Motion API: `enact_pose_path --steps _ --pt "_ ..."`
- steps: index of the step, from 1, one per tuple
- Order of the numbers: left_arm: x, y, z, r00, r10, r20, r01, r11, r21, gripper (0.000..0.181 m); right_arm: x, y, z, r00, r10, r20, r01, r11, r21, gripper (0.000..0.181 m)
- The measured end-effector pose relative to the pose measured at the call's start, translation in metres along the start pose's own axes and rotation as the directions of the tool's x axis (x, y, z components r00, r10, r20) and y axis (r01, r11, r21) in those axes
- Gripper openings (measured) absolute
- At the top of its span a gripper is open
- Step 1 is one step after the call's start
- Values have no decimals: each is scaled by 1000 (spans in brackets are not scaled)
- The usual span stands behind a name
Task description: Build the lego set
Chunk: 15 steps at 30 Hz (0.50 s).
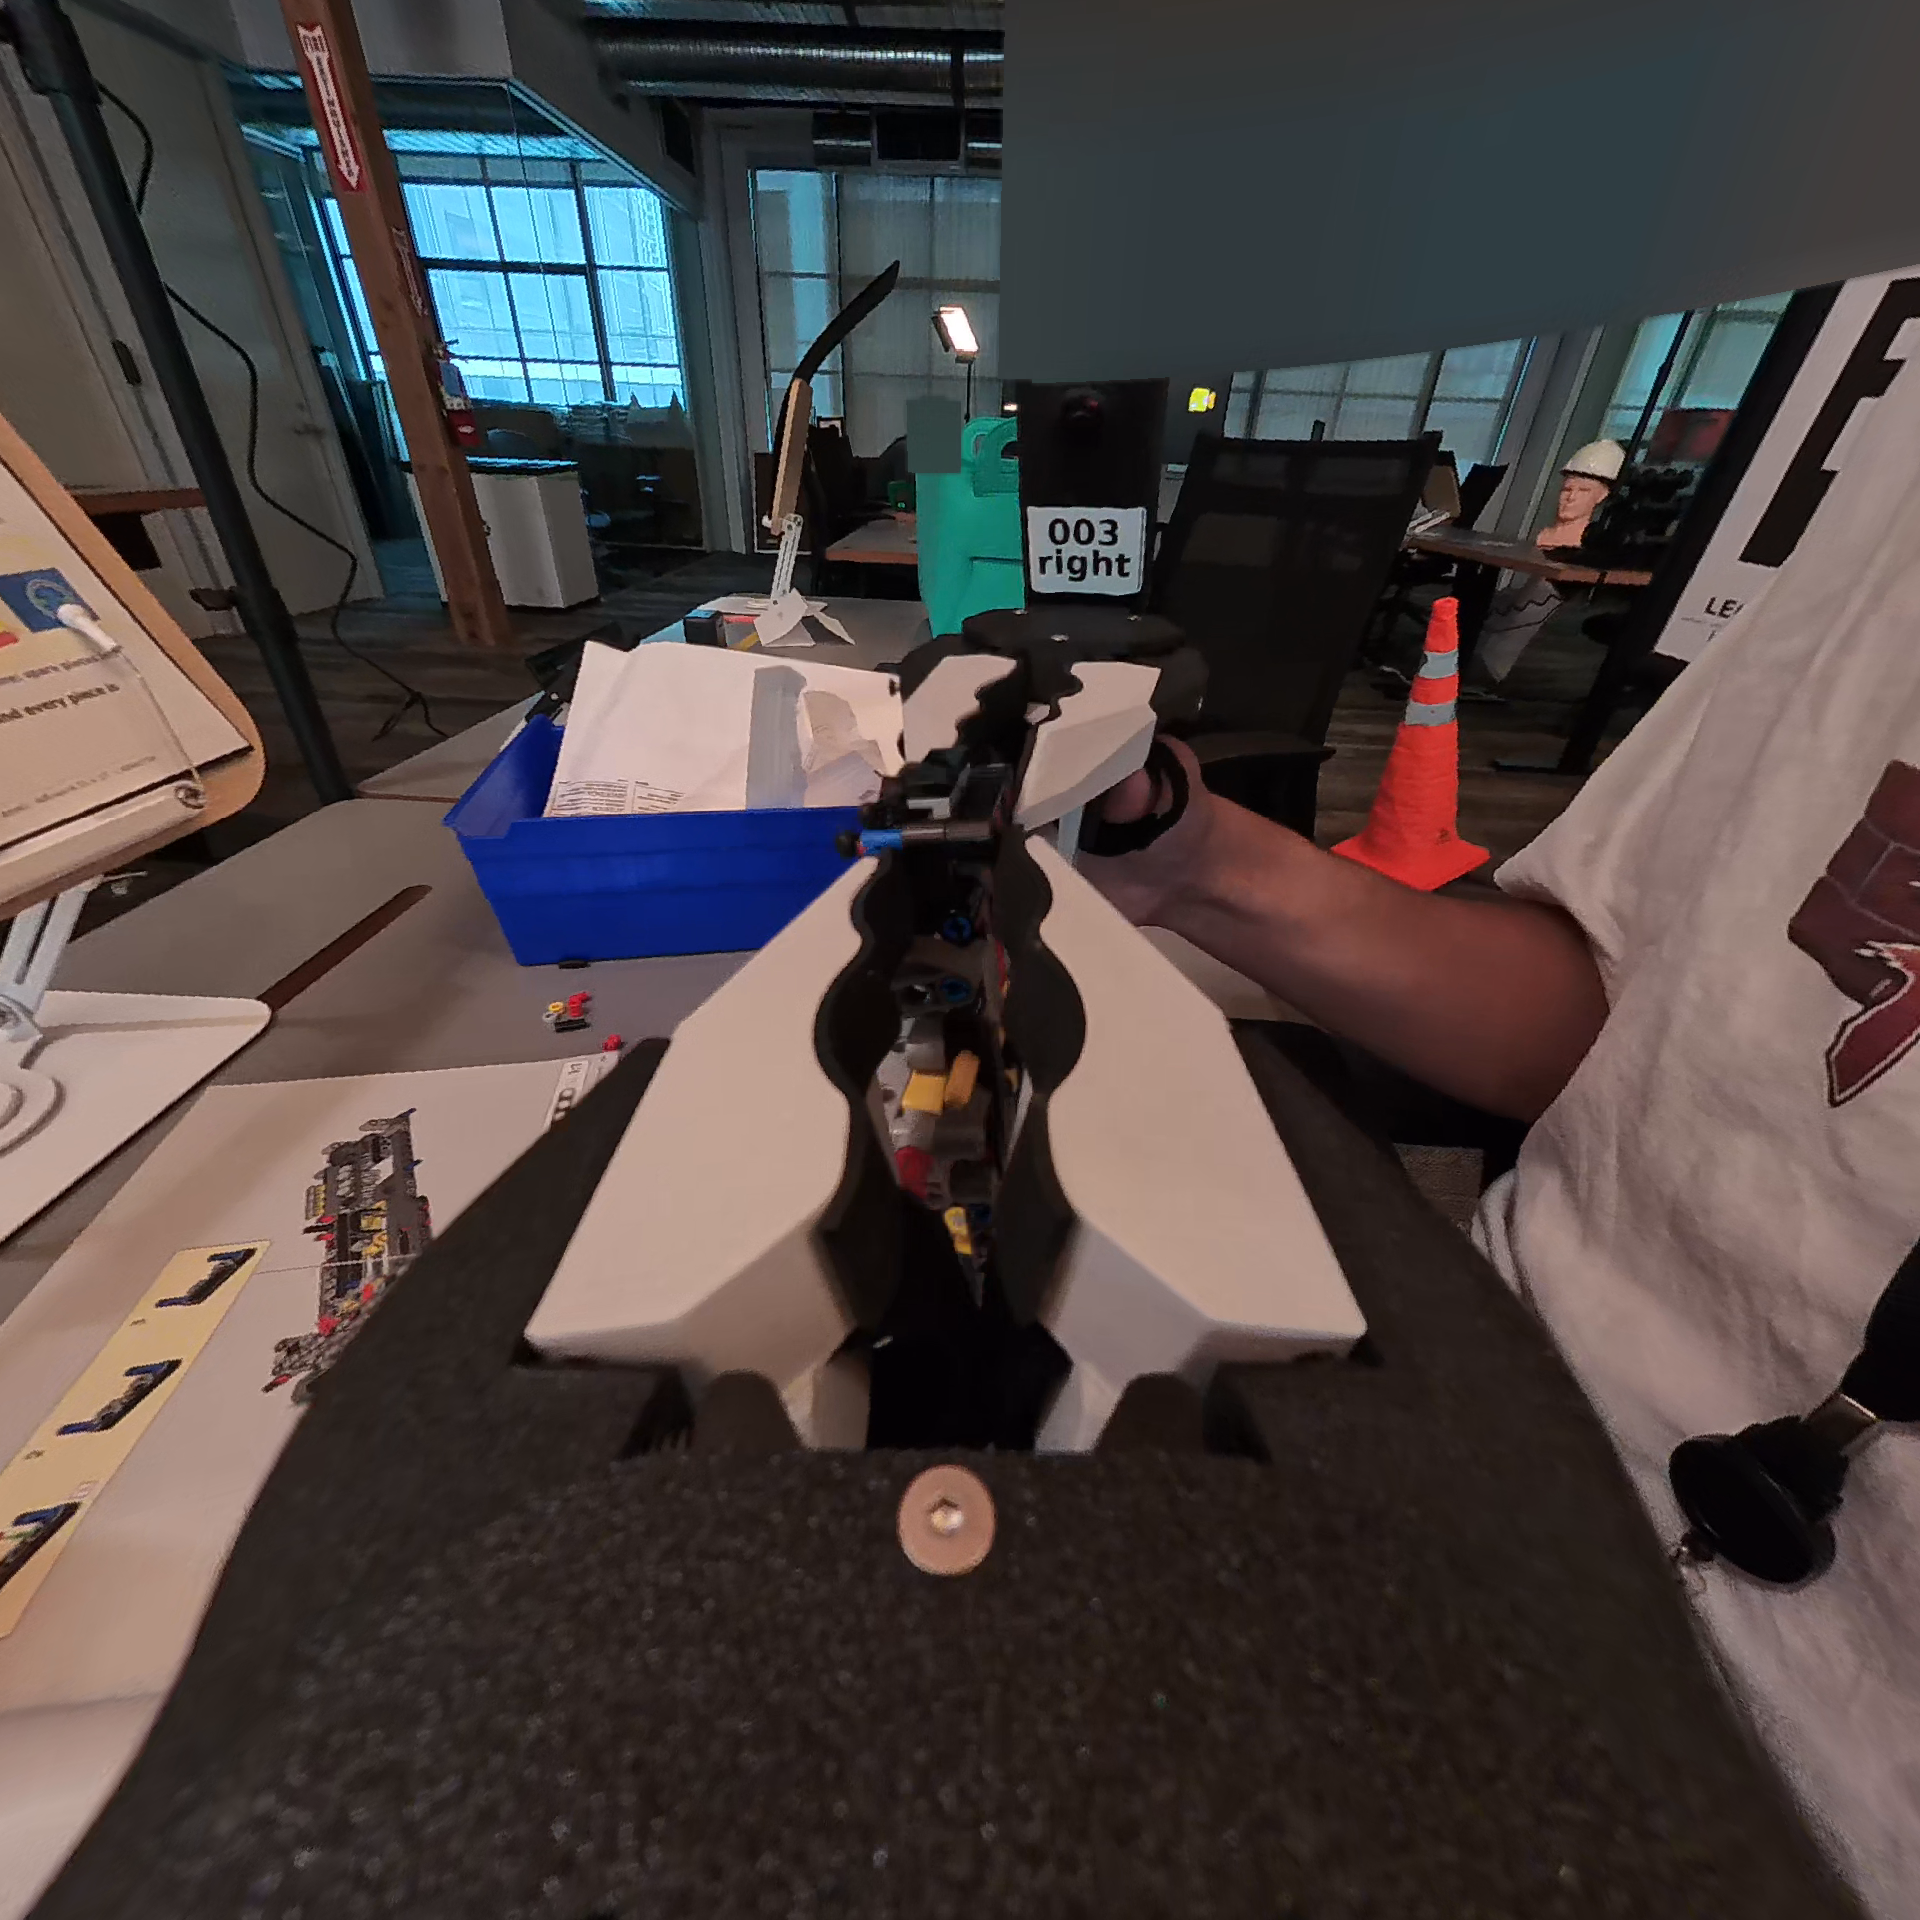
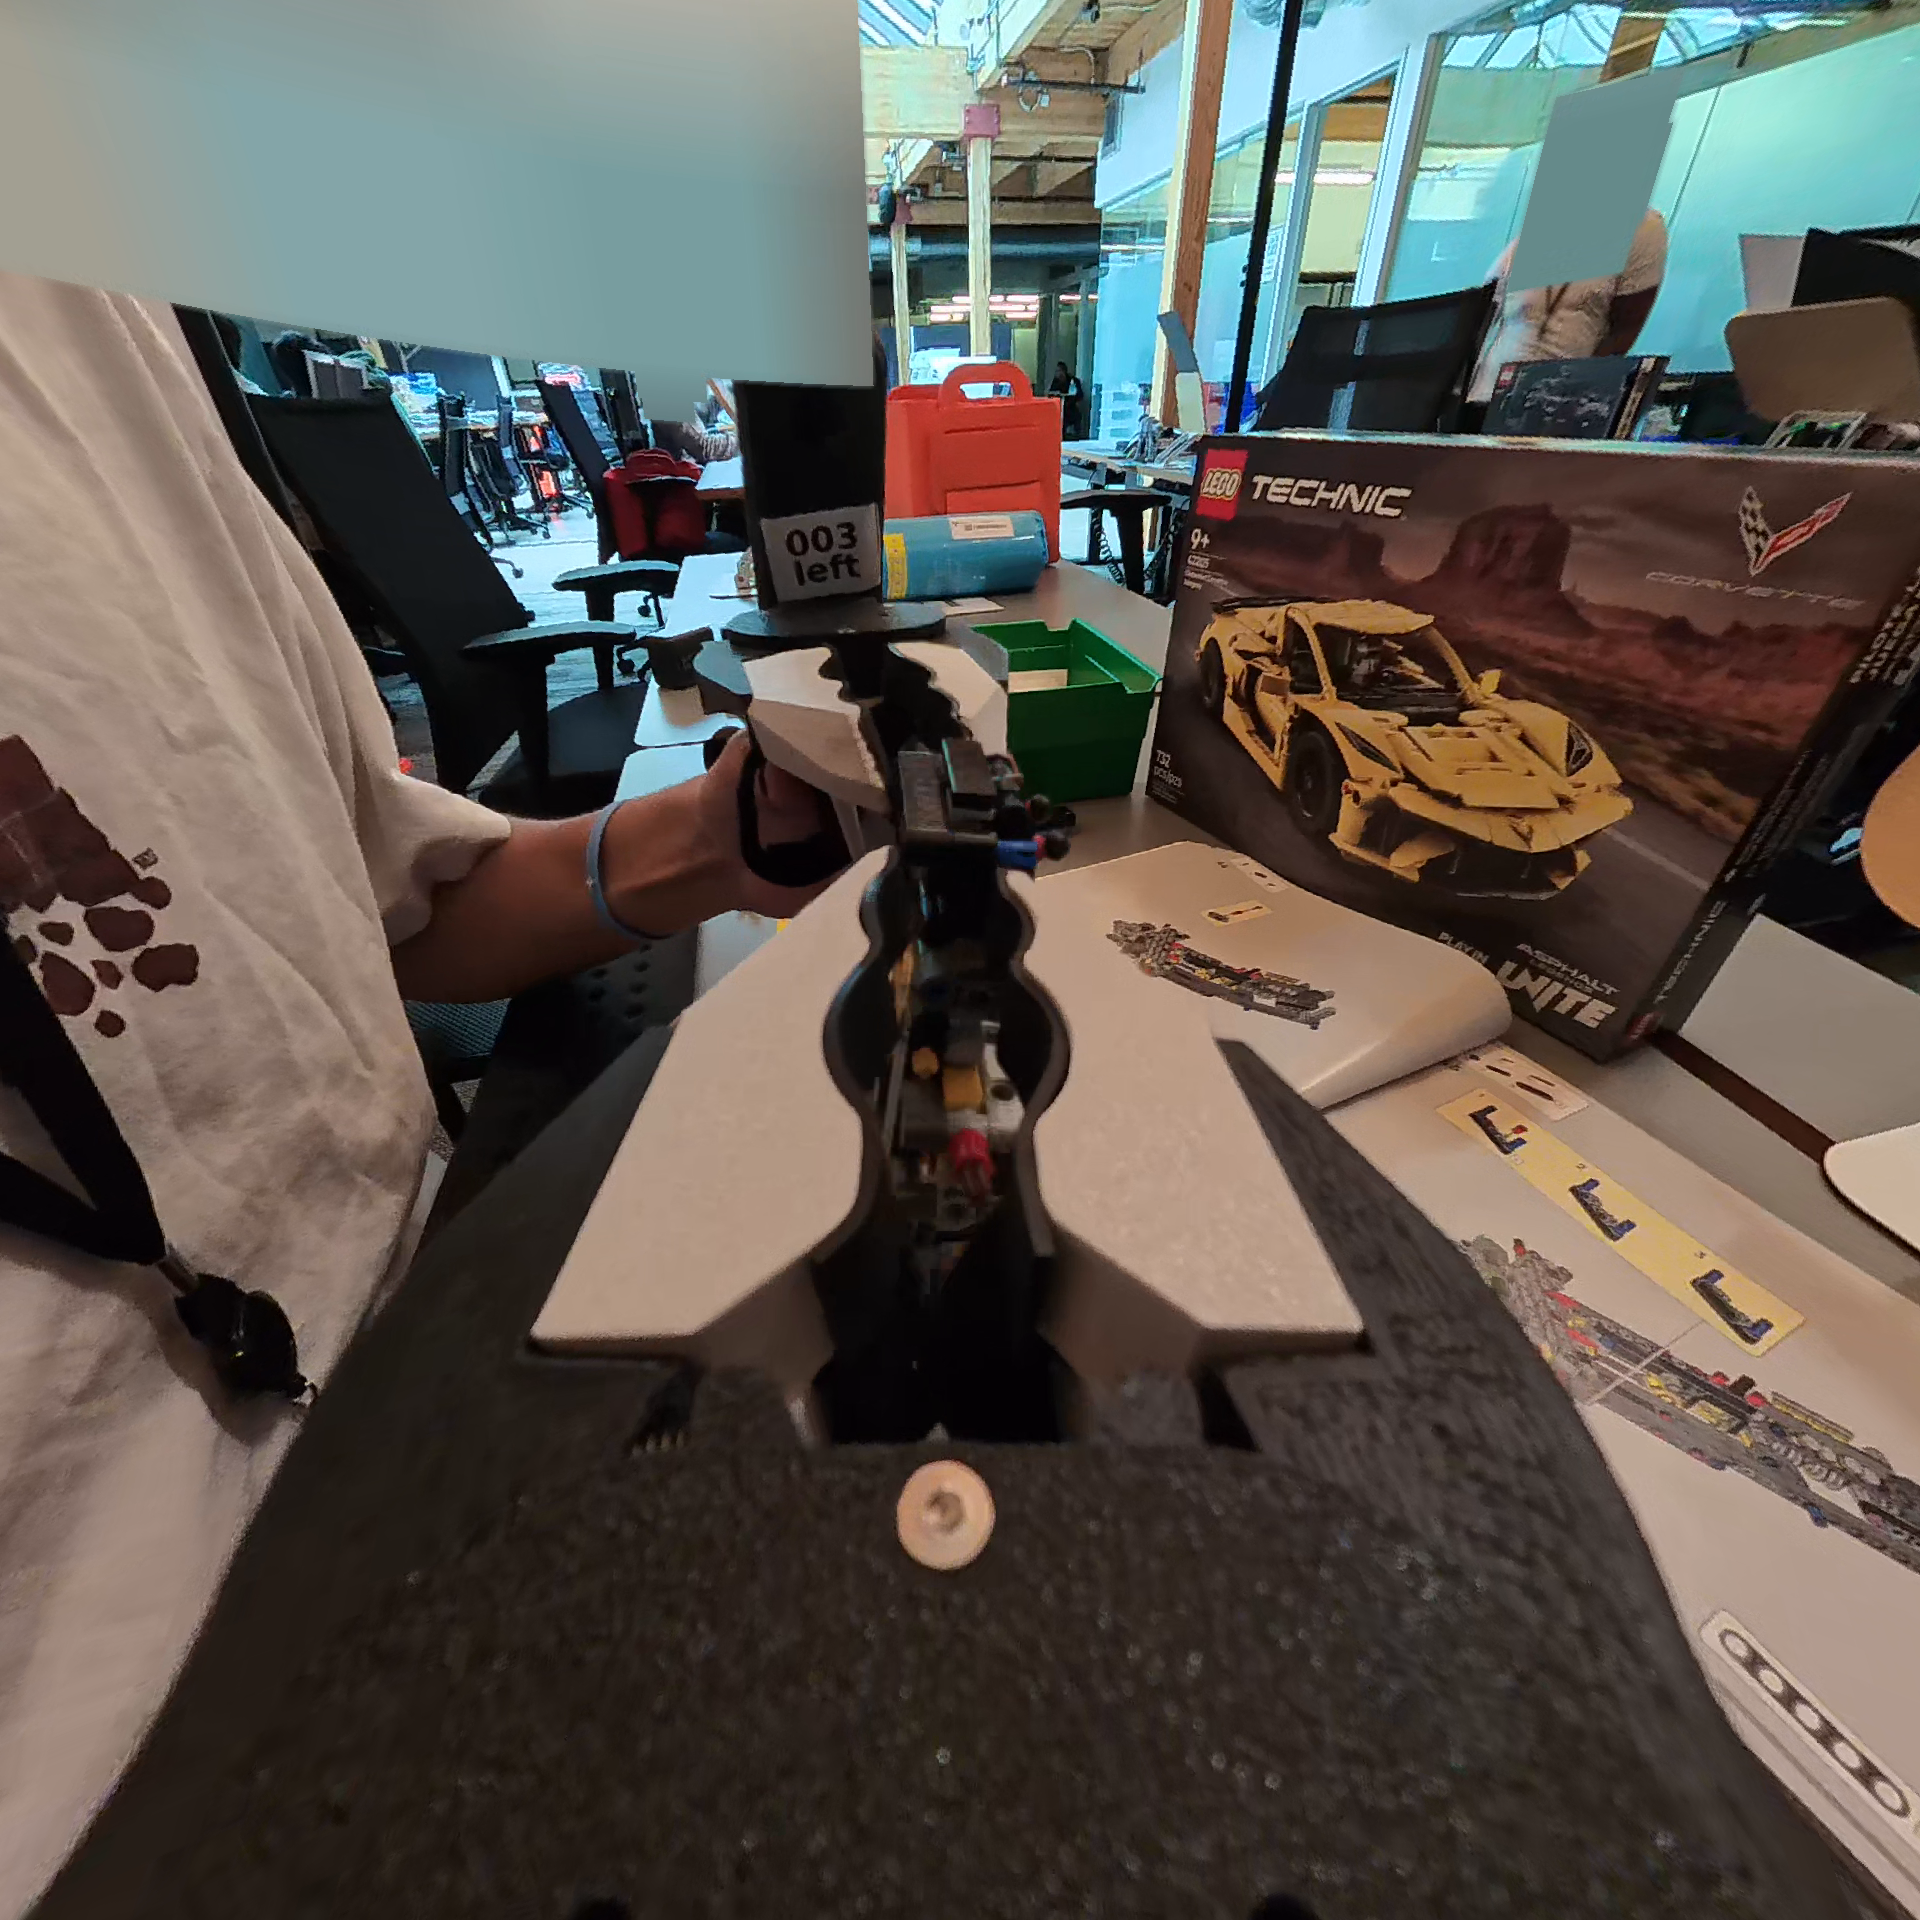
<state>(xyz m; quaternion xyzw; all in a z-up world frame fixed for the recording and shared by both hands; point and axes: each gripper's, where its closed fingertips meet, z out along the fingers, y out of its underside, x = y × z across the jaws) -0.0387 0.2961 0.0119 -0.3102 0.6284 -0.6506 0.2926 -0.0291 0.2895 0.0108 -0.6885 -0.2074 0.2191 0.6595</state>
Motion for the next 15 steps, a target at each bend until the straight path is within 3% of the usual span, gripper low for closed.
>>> enact_pose_path --steps 5,10,15 --pt "-3 -6 0 1000 -4 -2 4 1000 28 15 2 -7 1 999 42 -2 -41 998 49 14" --pt "-4 -12 1 1000 -5 -9 5 1000 9 16 3 -18 0 967 -220 -130 219 975 -26 14" --pt "-9 -2 -5 995 -51 90 58 996 -66 27 4 -9 5 835 -494 -241 445 865 -232 13"
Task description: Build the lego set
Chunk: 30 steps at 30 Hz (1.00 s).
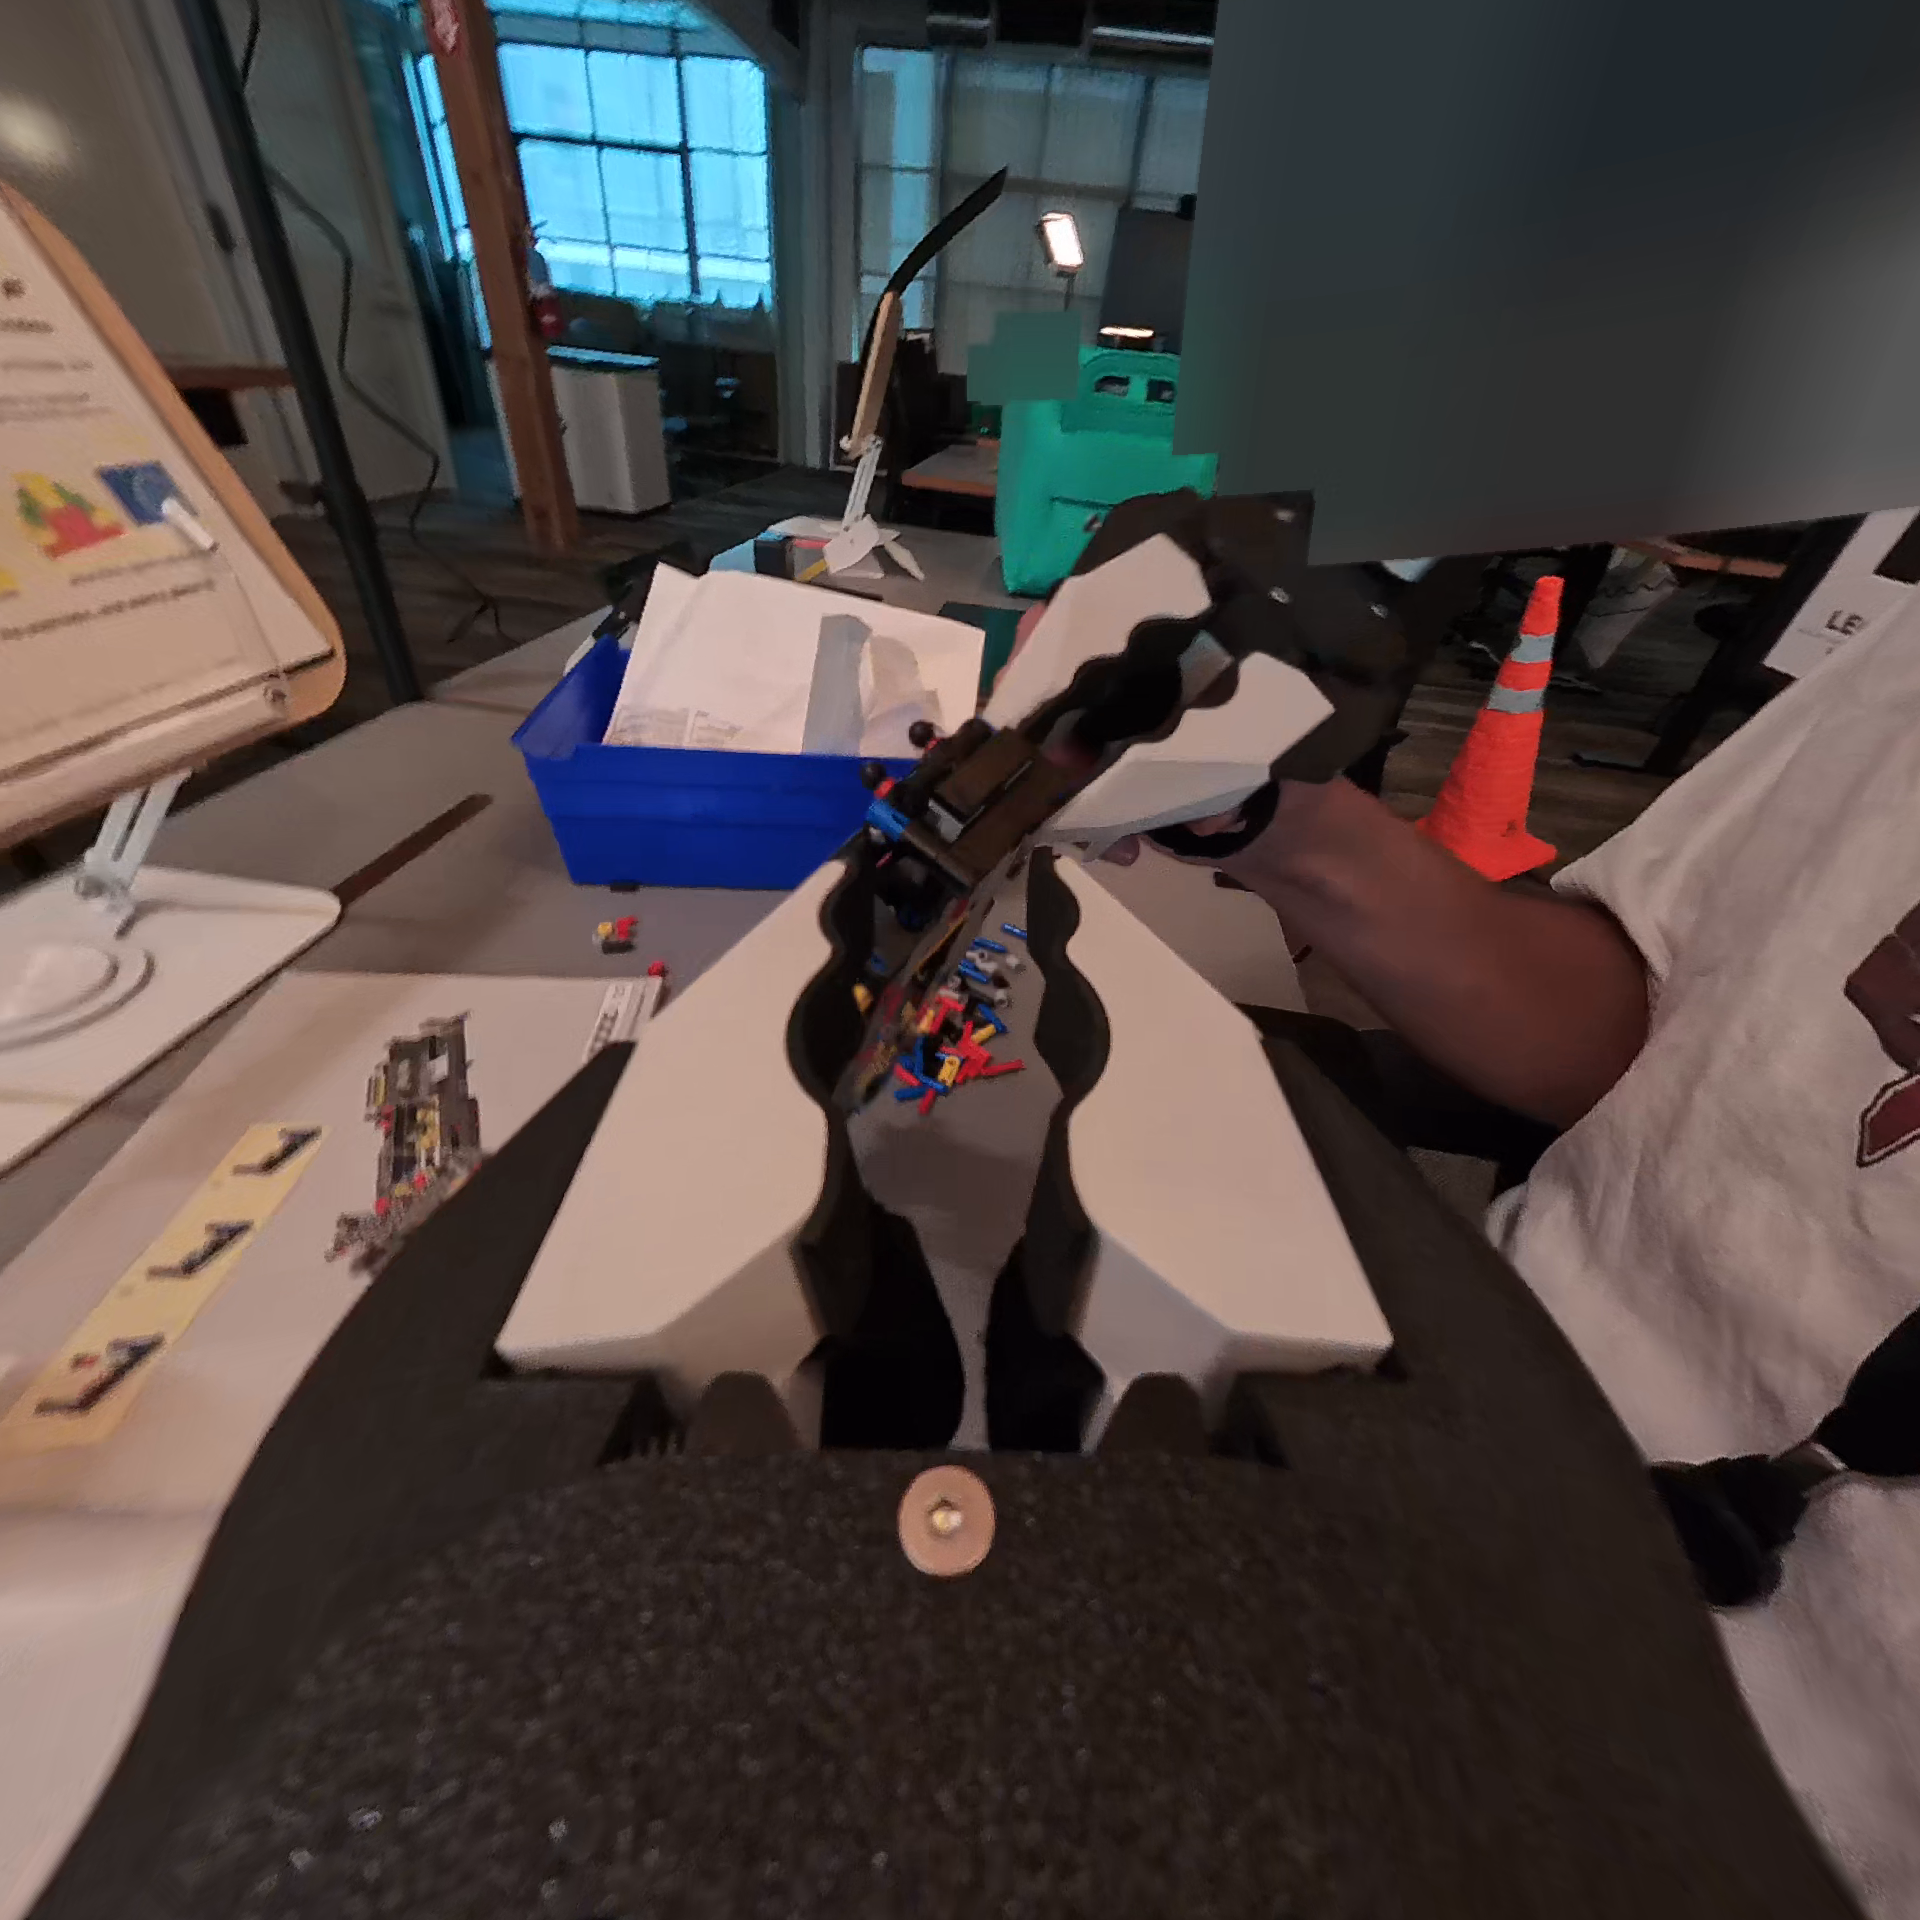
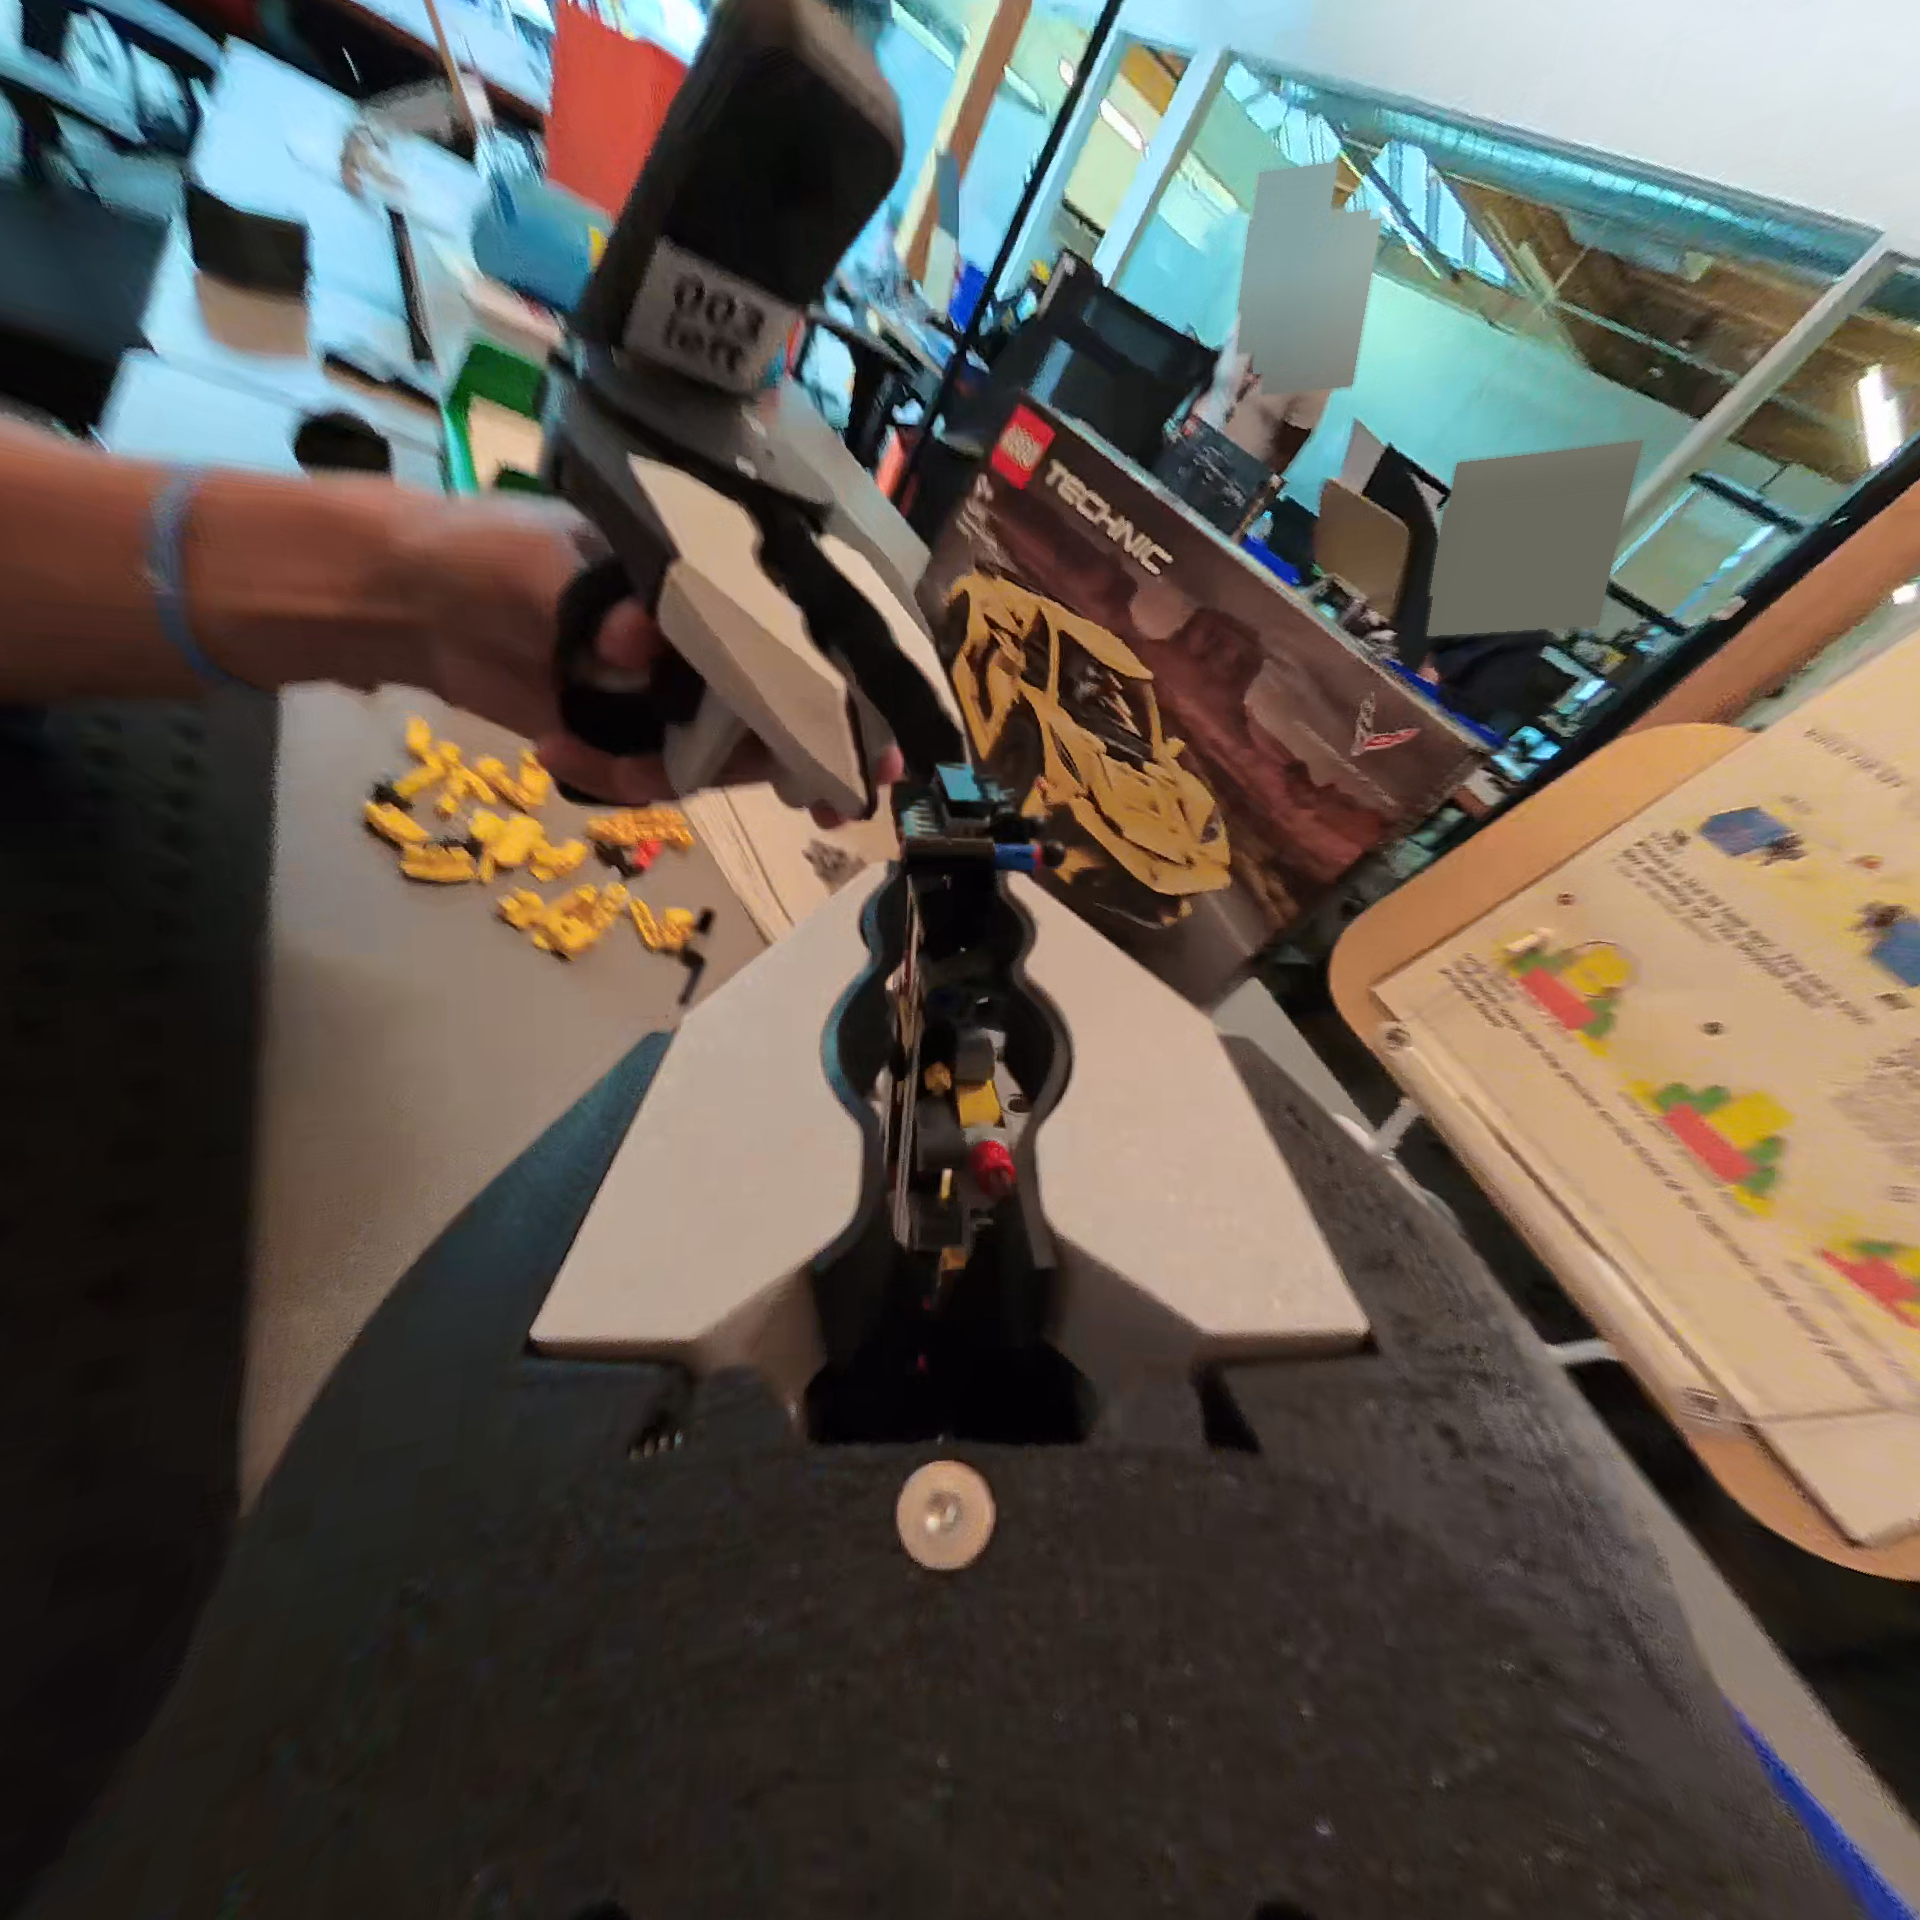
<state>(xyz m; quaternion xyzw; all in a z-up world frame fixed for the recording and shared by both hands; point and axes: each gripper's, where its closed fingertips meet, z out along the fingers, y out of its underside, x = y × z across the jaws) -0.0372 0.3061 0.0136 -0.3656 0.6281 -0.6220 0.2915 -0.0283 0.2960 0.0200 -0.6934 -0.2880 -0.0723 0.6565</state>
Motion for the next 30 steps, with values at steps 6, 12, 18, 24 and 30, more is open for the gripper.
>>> enact_pose_path --steps 6,12,18,24,30 --pt "3 27 -11 937 -332 104 340 938 -69 59 -30 17 13 964 -264 -22 255 949 -187 14" --pt "9 72 -23 892 -373 255 422 890 -175 54 -67 36 32 905 -426 3 413 875 -253 13" --pt "7 121 -41 872 -309 380 436 843 -316 43 -101 67 52 857 -515 19 499 820 -282 14" --pt "-2 171 -49 916 -197 348 352 811 -467 40 -127 105 63 954 -294 49 293 893 -342 23" --pt "-10 197 -64 929 -65 363 276 777 -566 40 -102 108 28 998 -19 -57 0 952 -305 23"
